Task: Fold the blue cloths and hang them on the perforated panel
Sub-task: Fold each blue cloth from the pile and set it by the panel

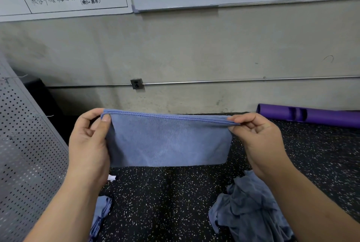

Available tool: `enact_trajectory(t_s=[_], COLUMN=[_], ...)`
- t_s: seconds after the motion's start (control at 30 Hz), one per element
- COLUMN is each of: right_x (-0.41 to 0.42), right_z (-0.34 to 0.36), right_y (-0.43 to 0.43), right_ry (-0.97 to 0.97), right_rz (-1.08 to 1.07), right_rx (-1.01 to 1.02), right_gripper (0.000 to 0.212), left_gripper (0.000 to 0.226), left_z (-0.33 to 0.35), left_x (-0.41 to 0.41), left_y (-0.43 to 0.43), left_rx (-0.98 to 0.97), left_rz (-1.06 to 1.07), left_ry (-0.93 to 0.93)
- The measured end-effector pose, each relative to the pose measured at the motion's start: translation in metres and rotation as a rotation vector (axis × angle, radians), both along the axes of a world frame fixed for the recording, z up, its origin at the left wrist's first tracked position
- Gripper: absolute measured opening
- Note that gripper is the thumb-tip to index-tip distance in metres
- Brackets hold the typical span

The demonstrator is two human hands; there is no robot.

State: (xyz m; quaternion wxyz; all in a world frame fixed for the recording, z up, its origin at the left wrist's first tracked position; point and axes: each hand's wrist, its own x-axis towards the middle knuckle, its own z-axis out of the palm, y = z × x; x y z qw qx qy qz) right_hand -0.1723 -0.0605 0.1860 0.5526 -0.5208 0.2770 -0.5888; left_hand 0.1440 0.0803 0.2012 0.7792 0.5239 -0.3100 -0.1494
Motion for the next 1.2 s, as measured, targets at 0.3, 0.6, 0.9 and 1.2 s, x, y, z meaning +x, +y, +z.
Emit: enact_trajectory(t_s=[0.3,0.6,0.9,1.2], right_x=[0.0,-0.003,-0.008,-0.007], right_z=[0.005,0.011,0.01,0.009], right_y=[0.0,0.005,0.0,-0.003], right_ry=[0.015,0.123,0.076,0.096], right_rz=[-0.006,-0.078,-0.025,-0.049], right_rx=[0.064,-0.009,-0.003,-0.001], right_gripper=[0.042,0.023,0.027,0.041], left_gripper=[0.029,0.03,0.031,0.03], left_z=[-0.002,-0.001,-0.001,0.0], left_x=[-0.008,-0.005,-0.006,-0.007], left_y=[-0.004,-0.005,-0.004,-0.004], left_rx=[-0.012,-0.02,-0.025,-0.027], left_rz=[0.006,-0.005,-0.001,-0.01], left_ry=[0.011,0.045,0.04,0.001])
